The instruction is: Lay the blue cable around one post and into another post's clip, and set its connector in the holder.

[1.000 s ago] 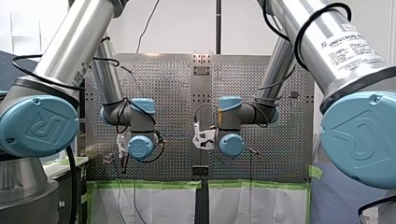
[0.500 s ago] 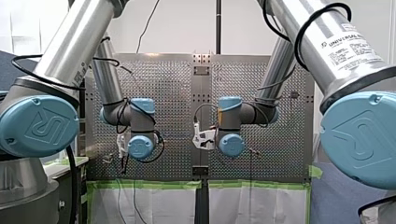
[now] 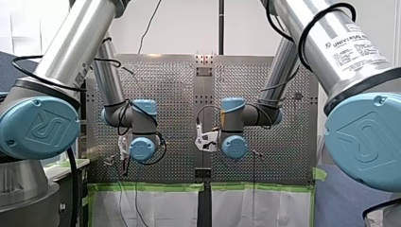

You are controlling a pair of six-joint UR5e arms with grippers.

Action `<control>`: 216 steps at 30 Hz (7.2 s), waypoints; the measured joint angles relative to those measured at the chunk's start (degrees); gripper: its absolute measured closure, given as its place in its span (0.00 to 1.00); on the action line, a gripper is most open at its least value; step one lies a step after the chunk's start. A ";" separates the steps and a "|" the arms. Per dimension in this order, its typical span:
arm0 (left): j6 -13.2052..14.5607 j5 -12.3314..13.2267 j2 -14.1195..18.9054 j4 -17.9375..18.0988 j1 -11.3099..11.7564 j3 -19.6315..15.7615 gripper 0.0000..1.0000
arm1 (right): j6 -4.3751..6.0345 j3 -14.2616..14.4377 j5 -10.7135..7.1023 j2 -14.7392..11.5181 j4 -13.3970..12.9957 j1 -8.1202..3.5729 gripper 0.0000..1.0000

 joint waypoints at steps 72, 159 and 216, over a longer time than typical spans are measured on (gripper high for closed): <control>0.07 0.00 0.00 -0.07 0.00 0.00 1.00 | -0.10 -0.68 -0.14 0.54 0.38 0.23 1.00; -11.94 -4.53 16.17 -19.70 6.48 14.33 1.00 | 6.81 -15.87 -4.04 -14.49 22.93 -2.14 1.00; -18.27 2.49 34.63 -43.29 29.33 27.06 1.00 | 4.83 -42.43 -6.73 -8.00 33.29 6.98 1.00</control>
